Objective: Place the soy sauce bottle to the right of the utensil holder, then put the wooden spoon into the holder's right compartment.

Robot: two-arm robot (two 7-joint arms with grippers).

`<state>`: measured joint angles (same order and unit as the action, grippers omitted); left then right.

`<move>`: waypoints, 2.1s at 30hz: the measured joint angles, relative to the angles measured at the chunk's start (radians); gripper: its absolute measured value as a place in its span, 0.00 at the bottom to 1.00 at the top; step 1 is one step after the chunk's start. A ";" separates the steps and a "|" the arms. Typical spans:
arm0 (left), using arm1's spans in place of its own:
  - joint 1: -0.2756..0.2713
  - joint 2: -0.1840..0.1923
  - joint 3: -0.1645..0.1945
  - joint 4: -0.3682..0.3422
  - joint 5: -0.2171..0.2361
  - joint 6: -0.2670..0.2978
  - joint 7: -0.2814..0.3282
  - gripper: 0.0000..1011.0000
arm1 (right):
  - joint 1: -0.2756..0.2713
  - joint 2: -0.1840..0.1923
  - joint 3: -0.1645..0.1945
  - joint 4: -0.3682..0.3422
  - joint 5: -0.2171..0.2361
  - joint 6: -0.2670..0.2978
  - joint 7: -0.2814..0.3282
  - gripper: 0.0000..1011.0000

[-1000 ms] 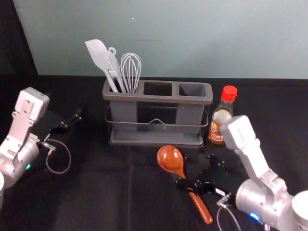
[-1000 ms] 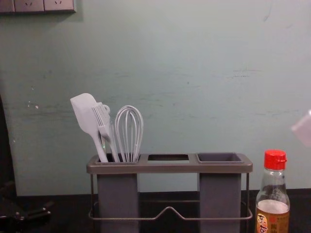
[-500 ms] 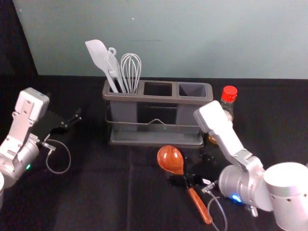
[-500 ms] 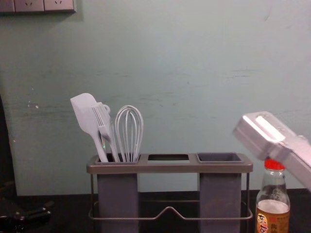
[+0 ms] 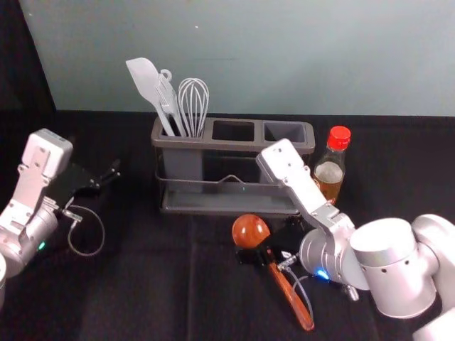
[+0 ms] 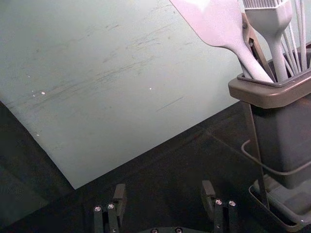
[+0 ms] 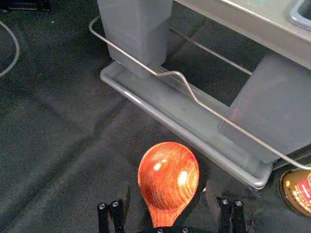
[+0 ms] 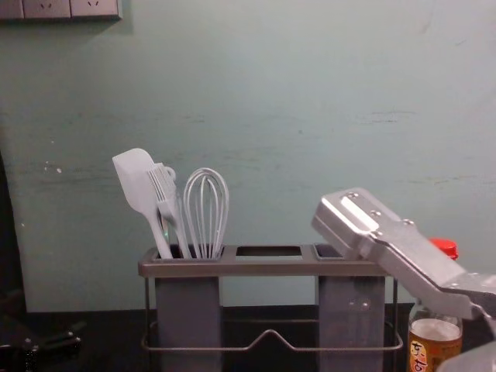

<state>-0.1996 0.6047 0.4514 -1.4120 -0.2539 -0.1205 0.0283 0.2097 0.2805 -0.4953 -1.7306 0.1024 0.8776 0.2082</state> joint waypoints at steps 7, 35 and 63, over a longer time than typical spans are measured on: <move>0.000 0.000 0.000 0.000 0.000 0.000 0.000 0.99 | 0.023 -0.019 -0.004 0.041 -0.014 0.001 0.013 0.99; 0.000 0.000 0.000 0.000 0.000 0.000 0.000 0.99 | 0.039 -0.080 0.030 0.126 -0.048 -0.032 0.064 0.99; 0.000 0.000 0.000 0.000 0.000 0.000 0.000 0.99 | 0.011 -0.076 0.062 0.054 -0.096 -0.022 0.122 0.83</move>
<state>-0.1995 0.6047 0.4514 -1.4120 -0.2539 -0.1205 0.0283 0.2212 0.2044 -0.4330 -1.6761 0.0066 0.8553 0.3302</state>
